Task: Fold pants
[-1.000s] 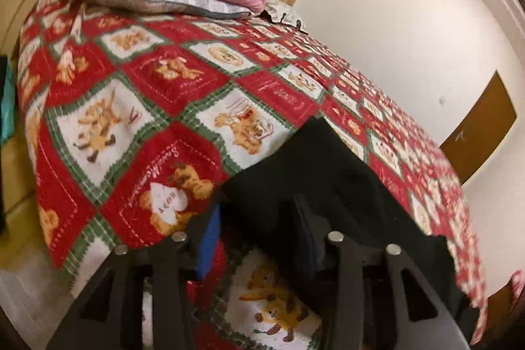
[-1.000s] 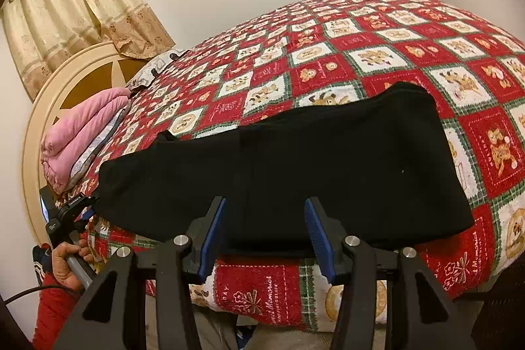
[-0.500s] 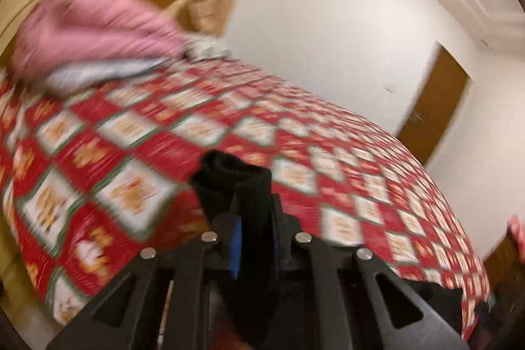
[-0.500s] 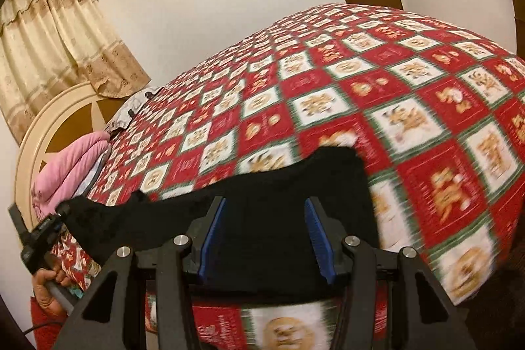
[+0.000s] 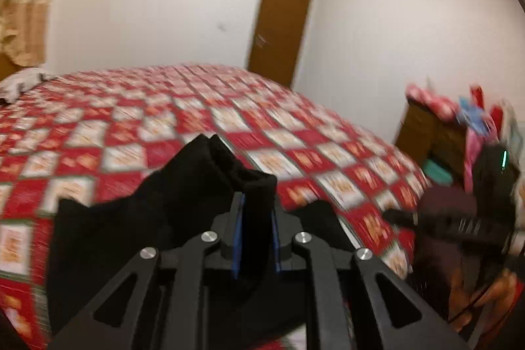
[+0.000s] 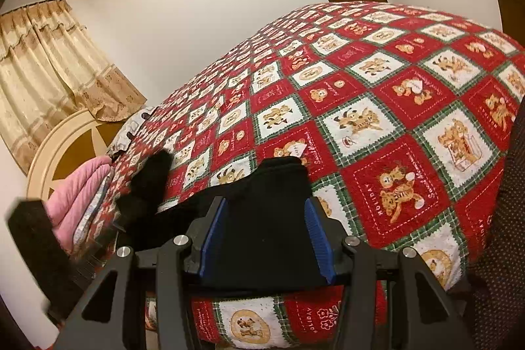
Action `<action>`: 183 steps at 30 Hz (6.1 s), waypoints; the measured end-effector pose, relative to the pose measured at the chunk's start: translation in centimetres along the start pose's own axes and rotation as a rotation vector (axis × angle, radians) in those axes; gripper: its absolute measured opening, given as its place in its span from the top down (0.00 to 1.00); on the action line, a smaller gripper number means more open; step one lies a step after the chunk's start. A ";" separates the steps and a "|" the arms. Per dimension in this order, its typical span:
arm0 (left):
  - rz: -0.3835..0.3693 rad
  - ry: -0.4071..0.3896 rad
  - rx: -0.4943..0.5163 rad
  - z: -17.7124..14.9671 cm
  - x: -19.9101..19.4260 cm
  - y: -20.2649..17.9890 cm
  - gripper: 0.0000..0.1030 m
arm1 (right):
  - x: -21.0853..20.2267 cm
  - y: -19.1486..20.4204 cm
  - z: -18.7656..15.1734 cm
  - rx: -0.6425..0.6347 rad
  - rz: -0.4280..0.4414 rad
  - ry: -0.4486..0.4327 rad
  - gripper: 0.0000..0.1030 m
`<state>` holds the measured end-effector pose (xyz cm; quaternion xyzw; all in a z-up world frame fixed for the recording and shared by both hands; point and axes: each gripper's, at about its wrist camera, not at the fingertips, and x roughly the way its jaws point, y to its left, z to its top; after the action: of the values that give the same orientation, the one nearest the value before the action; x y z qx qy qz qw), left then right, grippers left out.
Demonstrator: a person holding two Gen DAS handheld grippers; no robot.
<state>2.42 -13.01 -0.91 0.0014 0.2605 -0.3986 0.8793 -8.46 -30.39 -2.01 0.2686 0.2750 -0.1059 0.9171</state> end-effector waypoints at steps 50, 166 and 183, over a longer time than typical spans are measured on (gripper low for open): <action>0.202 0.045 -0.296 -2.6 -4.9 11.8 0.22 | 4.0 6.2 -0.8 -0.366 0.084 0.089 0.81; 0.437 0.179 -0.127 -4.8 -4.6 6.2 0.16 | 1.8 1.1 -2.6 -0.134 -0.003 0.095 0.98; 0.419 0.176 -0.173 -3.2 -1.3 8.8 0.08 | 5.8 -1.6 -2.6 0.000 -0.132 0.086 0.28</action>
<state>6.44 -5.42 -4.90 0.0148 0.3634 -0.1820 0.9136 -5.39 -30.55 -7.77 0.2542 0.3313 -0.1543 0.8954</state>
